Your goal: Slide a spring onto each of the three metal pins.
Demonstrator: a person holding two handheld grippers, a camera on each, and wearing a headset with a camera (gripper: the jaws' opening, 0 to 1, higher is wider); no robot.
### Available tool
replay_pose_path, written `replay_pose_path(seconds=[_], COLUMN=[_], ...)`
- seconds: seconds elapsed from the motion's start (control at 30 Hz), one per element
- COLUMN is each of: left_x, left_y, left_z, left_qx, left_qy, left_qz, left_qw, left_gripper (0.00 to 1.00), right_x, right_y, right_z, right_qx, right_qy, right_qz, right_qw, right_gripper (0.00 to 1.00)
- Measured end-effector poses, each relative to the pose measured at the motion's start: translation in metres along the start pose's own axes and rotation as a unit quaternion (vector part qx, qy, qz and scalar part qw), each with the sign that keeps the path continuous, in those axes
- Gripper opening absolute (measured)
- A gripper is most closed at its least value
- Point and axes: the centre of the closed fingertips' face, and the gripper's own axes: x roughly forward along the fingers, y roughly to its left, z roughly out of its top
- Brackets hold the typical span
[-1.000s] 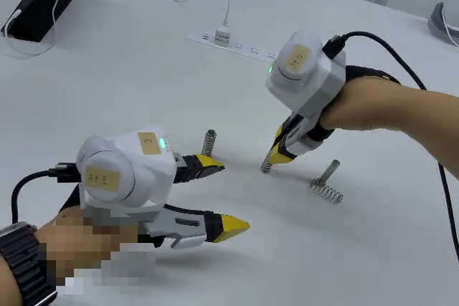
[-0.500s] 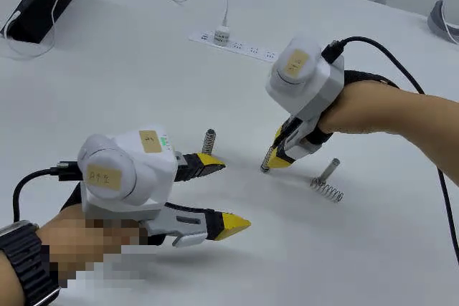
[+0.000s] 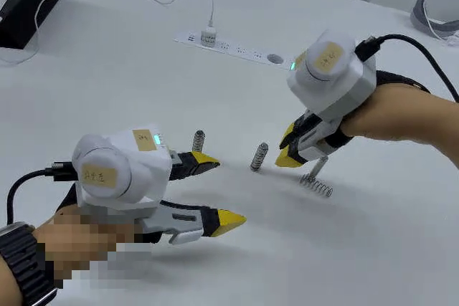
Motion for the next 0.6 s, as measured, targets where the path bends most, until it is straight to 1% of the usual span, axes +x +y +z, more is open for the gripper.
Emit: replay_pose_path(seconds=[0.23,0.47,0.6], left_x=[0.001,0.001,0.002], left_y=[0.000,0.000,0.000], left_z=[0.001,0.003,0.004], left_qx=[0.002,0.004,0.005], left_qy=[0.000,-0.001,0.000], left_qz=[-0.002,-0.003,-0.003], left_qw=[1.0000,1.0000,1.0000], left_gripper=[0.53,0.53,0.53], right_x=[-0.011,-0.019,-0.022], right_y=[0.007,0.016,0.016], right_z=[-0.014,-0.032,-0.044], right_qx=[0.014,0.039,0.056], right_qy=[-0.011,-0.016,-0.016], right_qz=[-0.009,-0.014,-0.020], right_qw=[0.9998,0.9990,0.9981], right_gripper=[0.19,0.19,0.19])
